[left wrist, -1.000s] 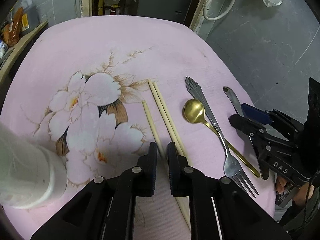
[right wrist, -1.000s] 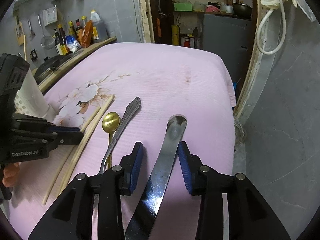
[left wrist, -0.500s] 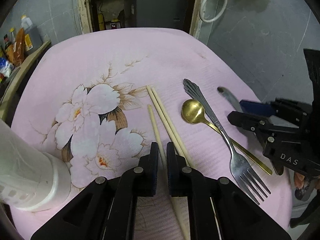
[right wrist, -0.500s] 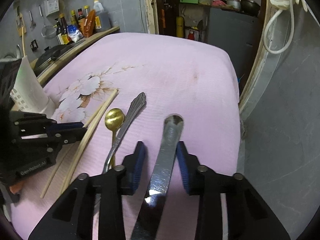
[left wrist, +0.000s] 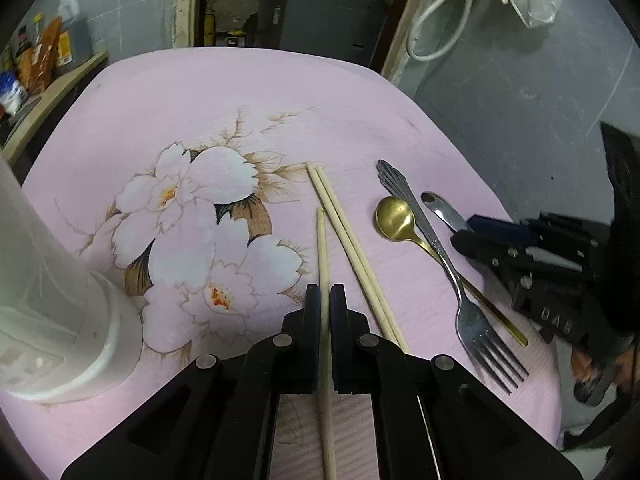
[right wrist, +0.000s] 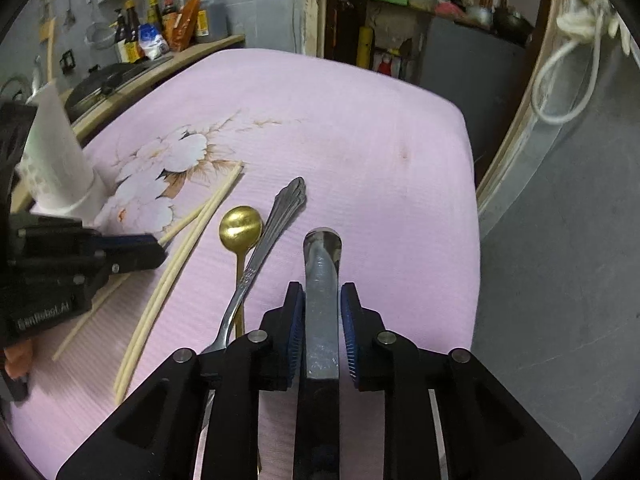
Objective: Organize utensils
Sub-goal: 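Close the left gripper on a single wooden chopstick, then lift the chopstick with the left gripper while the right gripper lifts the knife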
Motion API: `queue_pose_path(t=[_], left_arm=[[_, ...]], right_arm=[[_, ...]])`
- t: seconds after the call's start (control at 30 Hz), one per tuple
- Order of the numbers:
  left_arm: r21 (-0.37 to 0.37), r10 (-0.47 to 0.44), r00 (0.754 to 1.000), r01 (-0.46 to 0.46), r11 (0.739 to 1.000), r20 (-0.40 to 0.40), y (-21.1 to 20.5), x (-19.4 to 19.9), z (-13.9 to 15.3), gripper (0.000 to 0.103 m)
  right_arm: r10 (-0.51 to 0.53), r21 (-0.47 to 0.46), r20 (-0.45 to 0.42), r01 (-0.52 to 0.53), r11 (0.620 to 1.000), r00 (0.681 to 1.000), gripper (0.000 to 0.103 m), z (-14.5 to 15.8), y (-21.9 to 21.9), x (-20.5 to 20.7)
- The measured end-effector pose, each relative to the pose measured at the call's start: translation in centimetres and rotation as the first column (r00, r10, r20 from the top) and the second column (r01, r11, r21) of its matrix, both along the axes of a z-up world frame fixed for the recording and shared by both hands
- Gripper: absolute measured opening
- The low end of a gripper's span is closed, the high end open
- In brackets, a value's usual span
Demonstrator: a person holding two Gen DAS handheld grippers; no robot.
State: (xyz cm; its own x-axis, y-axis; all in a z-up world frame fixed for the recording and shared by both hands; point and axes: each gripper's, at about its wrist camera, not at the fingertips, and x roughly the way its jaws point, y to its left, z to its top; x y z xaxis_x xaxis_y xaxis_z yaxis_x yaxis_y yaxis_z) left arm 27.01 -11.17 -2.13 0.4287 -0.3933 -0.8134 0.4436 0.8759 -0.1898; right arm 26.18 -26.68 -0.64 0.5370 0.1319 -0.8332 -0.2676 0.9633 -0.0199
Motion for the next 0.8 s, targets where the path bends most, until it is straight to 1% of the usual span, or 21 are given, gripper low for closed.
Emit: queue_pose_path(t=[0.07, 0.13, 0.23, 0.33, 0.43, 0.47, 0.5, 0.57, 0.63, 0.7, 0.8], left_arm=[[0.006, -0.011, 1.0, 0.011, 1.0, 0.0, -0.1, 0.0, 0.0, 0.003], [0.009, -0.012, 1.0, 0.012, 1.0, 0.002, -0.1, 0.1, -0.2, 0.003], [0.009, -0.01, 1.0, 0.01, 1.0, 0.009, -0.1, 0.0, -0.2, 0.003], [-0.022, 0.011, 1.0, -0.011, 1.0, 0.006, 0.1, 0.0, -0.2, 0.003], [-0.05, 0.022, 0.999, -0.021, 0.999, 0.024, 0.5, -0.6, 0.2, 0.003], [-0.065, 0.026, 0.999, -0.023, 0.998, 0.04, 0.7, -1.0, 0.5, 0.003], [-0.076, 0.029, 0.998, -0.025, 0.997, 0.056, 0.8, -1.3, 0.8, 0.003], [-0.106, 0.035, 0.995, -0.025, 0.994, 0.095, 1.1, -1.9, 1.6, 0.002], [-0.138, 0.043, 0.989, -0.024, 0.99, 0.14, 1.3, -2.6, 2.4, 0.002], [-0.164, 0.059, 0.981, -0.028, 0.986, 0.186, 1.7, -3.2, 3.2, 0.002], [-0.207, 0.087, 0.966, -0.036, 0.978, 0.243, 2.2, -3.9, 3.9, 0.003]], right_arm=[[-0.013, 0.04, -0.028, 0.014, 0.999, 1.0, 0.021, 0.0, -0.5, 0.4], [-0.016, 0.054, -0.036, 0.018, 0.998, 0.999, 0.021, 0.0, -0.6, 0.4], [-0.024, 0.034, -0.012, 0.025, 0.999, 1.0, 0.021, 0.0, -0.2, 0.0], [-0.033, 0.038, 0.007, 0.033, 0.999, 0.999, 0.021, -0.1, -0.2, -0.3], [-0.084, 0.127, 0.022, 0.08, 0.989, 0.996, 0.02, -0.2, -1.3, -0.7], [-0.096, 0.136, 0.03, 0.092, 0.986, 0.995, 0.018, -0.3, -1.4, -0.9], [-0.103, 0.127, 0.047, 0.097, 0.987, 0.994, 0.014, -0.3, -1.3, -1.2], [-0.11, 0.125, 0.07, 0.101, 0.987, 0.991, 0.014, -0.2, -1.1, -1.7], [-0.12, 0.158, 0.087, 0.105, 0.982, 0.989, 0.013, 0.1, -1.3, -2.3], [-0.126, 0.211, 0.113, 0.1, 0.972, 0.986, 0.013, 0.4, -1.7, -3.1], [-0.141, 0.263, 0.183, 0.089, 0.961, 0.973, 0.013, 1.2, -2.1, -4.8]])
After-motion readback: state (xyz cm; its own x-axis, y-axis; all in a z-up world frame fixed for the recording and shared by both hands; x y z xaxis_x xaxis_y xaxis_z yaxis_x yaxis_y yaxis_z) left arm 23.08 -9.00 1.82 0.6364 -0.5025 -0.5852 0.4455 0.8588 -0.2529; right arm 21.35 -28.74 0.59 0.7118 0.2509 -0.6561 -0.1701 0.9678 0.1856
